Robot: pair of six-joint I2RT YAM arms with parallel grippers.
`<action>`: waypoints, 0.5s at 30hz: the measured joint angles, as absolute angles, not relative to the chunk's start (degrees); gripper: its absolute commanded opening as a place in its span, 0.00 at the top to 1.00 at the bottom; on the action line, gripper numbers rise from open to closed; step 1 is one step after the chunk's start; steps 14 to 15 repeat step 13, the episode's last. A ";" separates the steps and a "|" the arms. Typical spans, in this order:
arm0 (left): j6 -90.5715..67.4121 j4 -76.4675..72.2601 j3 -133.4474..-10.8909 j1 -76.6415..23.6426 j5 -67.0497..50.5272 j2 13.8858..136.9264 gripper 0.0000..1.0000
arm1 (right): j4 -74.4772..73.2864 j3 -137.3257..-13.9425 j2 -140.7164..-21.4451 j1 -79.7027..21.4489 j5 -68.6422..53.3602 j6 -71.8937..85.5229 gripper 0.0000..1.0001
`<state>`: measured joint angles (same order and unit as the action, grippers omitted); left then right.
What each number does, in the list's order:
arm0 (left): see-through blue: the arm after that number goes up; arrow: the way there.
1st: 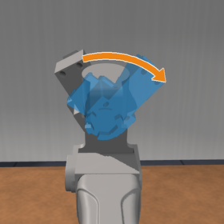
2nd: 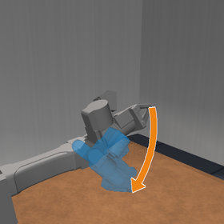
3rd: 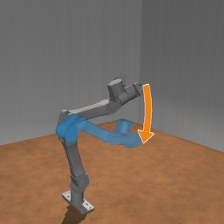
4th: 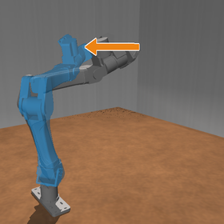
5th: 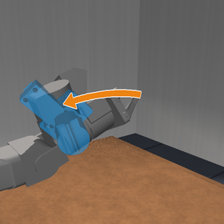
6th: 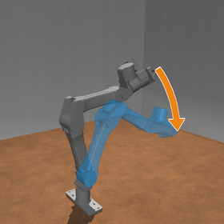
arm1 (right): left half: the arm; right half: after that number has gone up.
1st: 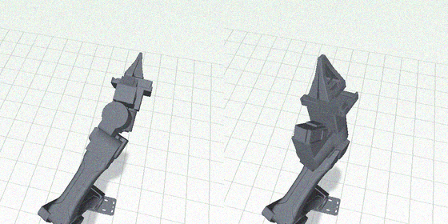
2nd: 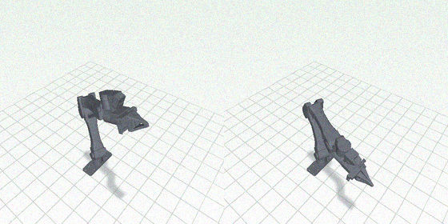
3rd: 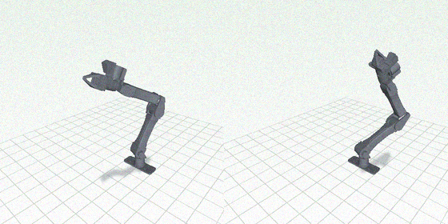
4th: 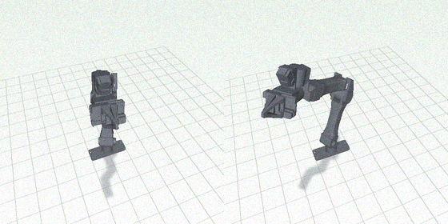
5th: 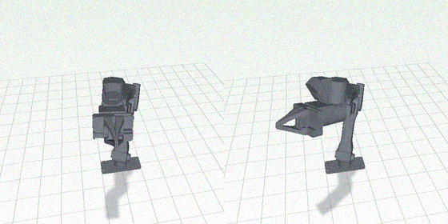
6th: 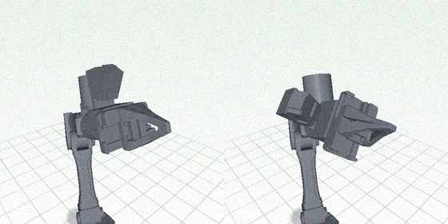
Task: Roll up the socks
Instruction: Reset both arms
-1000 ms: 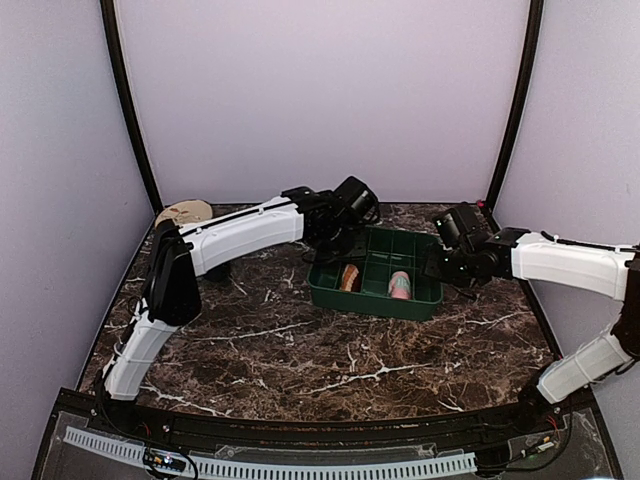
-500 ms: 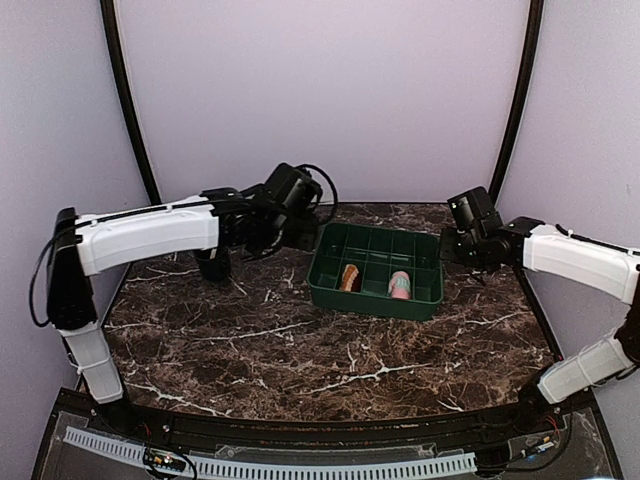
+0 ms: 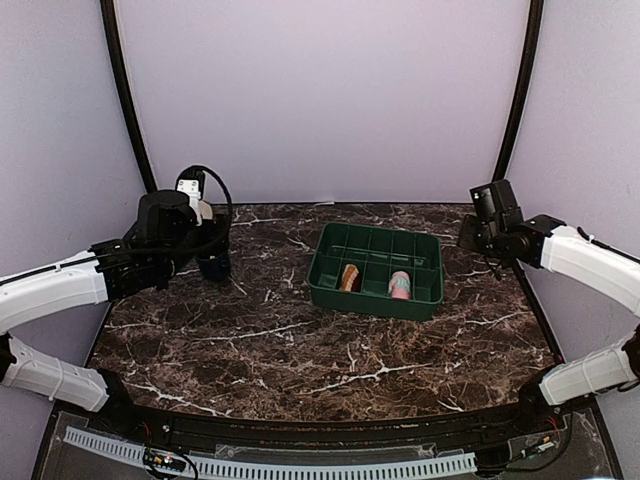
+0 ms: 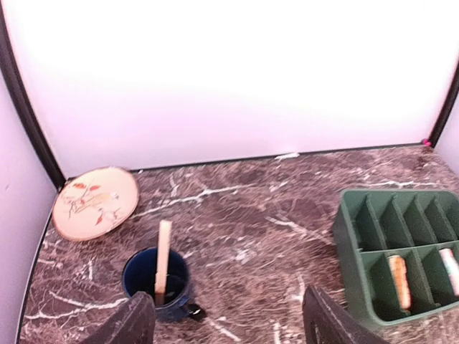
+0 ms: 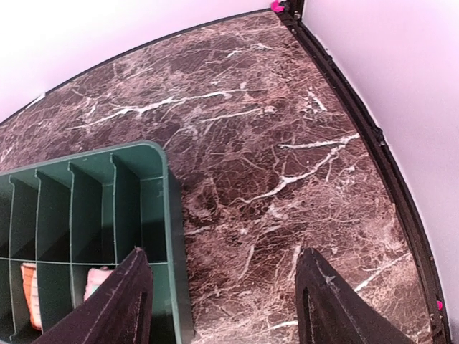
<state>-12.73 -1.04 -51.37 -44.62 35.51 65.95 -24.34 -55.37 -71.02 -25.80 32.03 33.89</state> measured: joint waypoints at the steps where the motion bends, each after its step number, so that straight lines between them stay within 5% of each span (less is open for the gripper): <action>1: -12.93 -1.08 -50.43 -43.18 34.70 65.89 0.25 | -24.45 -55.20 -71.00 -25.80 32.45 34.06 0.37; 15: -14.20 -0.08 -47.57 -35.07 27.64 68.03 0.25 | -26.13 -49.84 -64.34 -25.80 35.16 36.03 0.38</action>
